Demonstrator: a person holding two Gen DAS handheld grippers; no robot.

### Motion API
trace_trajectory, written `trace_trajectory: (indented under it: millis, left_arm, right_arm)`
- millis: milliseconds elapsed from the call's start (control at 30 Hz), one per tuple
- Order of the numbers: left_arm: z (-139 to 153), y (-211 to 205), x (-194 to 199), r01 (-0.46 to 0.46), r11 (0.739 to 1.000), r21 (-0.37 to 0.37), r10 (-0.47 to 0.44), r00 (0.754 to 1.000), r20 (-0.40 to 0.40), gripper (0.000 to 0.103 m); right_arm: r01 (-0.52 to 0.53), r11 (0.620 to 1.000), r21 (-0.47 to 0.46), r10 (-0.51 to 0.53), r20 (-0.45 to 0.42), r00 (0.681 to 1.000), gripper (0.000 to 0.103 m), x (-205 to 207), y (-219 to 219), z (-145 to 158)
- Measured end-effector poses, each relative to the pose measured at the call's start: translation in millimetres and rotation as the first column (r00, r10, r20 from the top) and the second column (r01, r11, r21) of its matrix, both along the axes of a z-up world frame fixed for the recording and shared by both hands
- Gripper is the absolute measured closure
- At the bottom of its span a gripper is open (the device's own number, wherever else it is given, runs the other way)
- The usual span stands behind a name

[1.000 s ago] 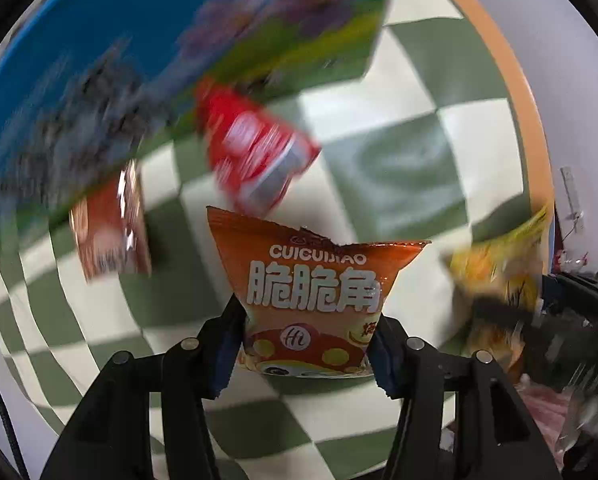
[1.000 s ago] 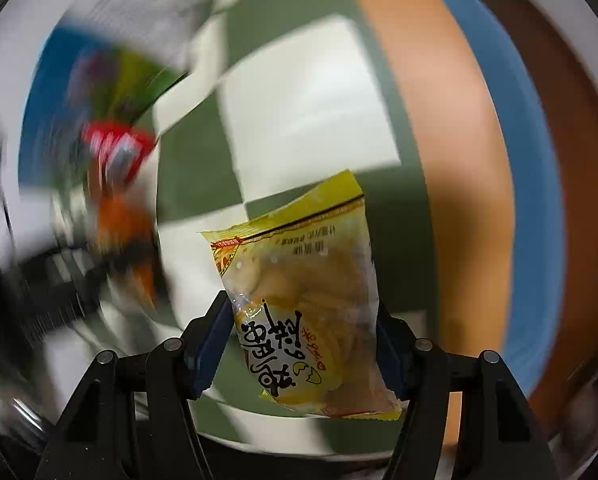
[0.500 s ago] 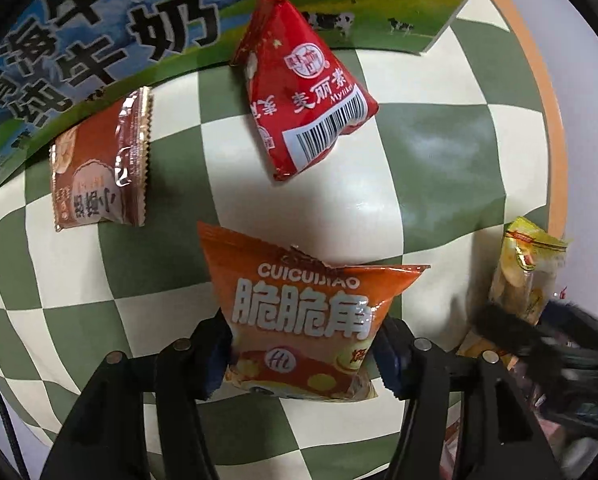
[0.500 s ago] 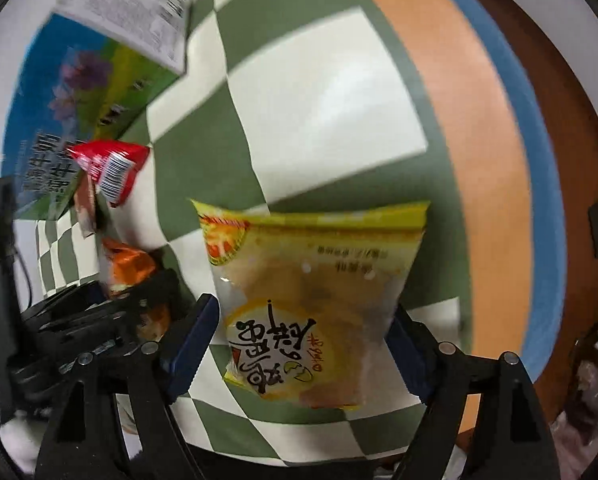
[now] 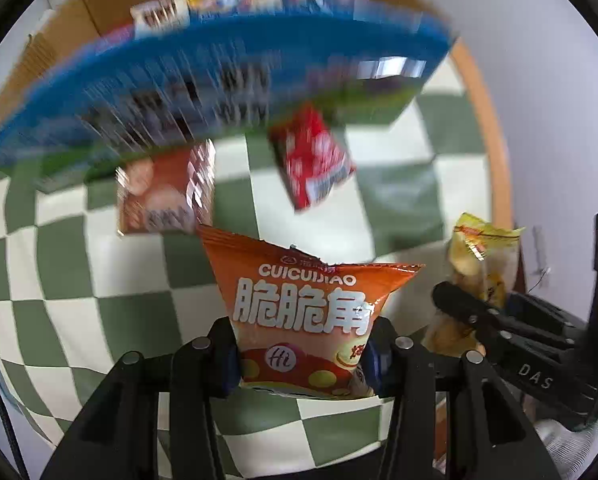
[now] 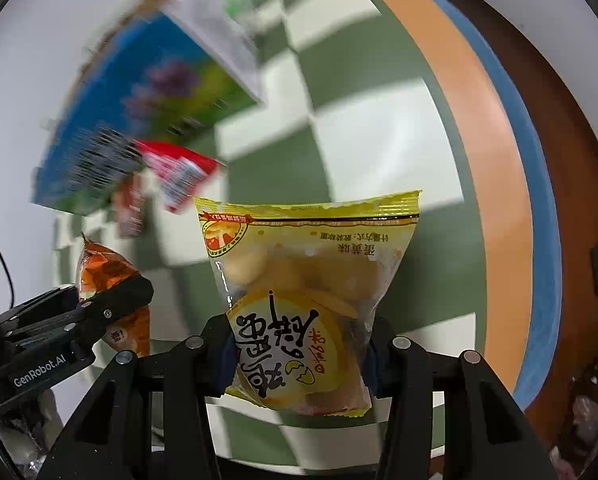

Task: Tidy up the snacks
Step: 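Carry both bags into the box and open both tools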

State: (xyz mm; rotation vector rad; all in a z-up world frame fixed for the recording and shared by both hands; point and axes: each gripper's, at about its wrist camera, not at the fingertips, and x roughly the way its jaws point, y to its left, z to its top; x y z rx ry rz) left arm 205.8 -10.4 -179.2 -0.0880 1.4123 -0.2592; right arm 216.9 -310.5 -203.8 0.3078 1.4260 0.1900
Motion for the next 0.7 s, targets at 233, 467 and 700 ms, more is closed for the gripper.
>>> trace_trajectory:
  millis: [233, 467, 700]
  left_arm:
    - [94, 33, 35, -0.046, 0.993, -0.108, 0.061, 0.988, 0.142, 0.059]
    - [124, 71, 121, -0.133, 0.989, -0.064, 0.144, 0.966, 0.216, 0.059]
    - [55, 108, 221, -0.213, 0.977, -0.026, 0.214, 0.975, 0.051, 0.059]
  right_arm:
    - [-0.086, 0.988, 0.129, 0.066, 0.149, 0.987, 0.052, 37, 26, 89]
    - [-0.194, 0.975, 0.111, 0.160, 0.261, 0.952, 0.052, 116, 75, 140]
    - [-0.269, 0.962, 0.046, 0.261, 0.133, 0.956, 0.052, 213, 163, 89]
